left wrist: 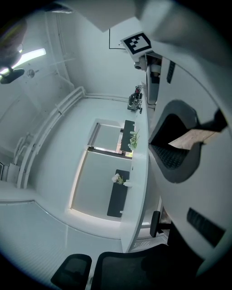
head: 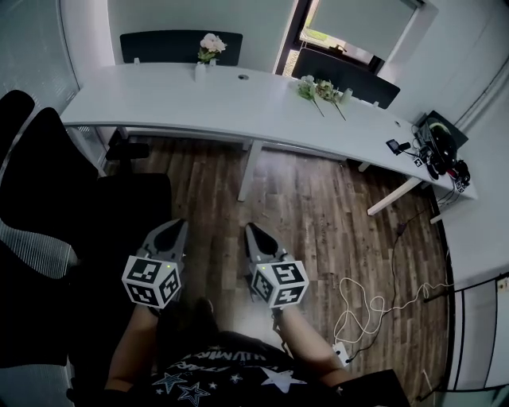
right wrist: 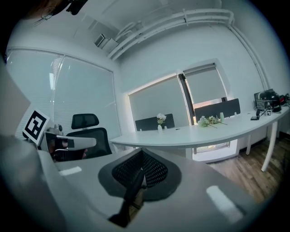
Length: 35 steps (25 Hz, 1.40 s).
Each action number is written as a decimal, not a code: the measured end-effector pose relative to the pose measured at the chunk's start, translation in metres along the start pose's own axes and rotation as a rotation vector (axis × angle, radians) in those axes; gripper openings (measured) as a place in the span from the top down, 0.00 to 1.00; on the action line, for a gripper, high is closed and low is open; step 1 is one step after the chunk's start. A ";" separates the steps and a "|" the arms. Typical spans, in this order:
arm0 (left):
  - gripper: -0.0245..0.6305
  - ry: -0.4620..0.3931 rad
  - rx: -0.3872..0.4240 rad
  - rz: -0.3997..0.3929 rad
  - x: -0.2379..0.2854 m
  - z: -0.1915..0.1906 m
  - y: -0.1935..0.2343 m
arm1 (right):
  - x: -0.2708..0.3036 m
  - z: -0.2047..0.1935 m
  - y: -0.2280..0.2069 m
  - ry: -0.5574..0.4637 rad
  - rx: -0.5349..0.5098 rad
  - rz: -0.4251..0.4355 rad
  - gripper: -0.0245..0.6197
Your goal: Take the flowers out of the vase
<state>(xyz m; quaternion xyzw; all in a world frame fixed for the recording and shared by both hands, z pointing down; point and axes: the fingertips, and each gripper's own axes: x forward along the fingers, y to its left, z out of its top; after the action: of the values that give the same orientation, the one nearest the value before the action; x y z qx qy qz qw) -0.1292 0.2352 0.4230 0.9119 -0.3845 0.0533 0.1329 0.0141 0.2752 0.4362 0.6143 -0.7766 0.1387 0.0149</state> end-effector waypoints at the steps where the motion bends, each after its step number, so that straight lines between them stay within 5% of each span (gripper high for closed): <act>1: 0.95 0.003 -0.005 -0.004 0.005 0.002 0.007 | 0.008 0.001 -0.002 0.004 0.004 -0.007 0.97; 15: 0.95 0.019 -0.038 -0.037 0.064 0.017 0.102 | 0.107 0.015 -0.023 -0.008 0.034 -0.141 0.97; 24: 0.95 0.034 -0.047 -0.044 0.093 0.022 0.121 | 0.138 0.022 -0.043 -0.008 0.027 -0.176 0.97; 29: 0.95 0.044 -0.034 -0.025 0.117 0.025 0.135 | 0.170 0.029 -0.065 -0.030 0.048 -0.158 0.97; 35: 0.95 0.042 -0.053 0.039 0.163 0.039 0.170 | 0.234 0.046 -0.076 -0.027 0.033 -0.007 0.96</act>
<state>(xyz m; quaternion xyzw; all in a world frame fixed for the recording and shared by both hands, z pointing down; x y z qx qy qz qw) -0.1376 -0.0016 0.4525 0.8990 -0.4008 0.0649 0.1640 0.0362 0.0261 0.4522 0.6192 -0.7720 0.1433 -0.0051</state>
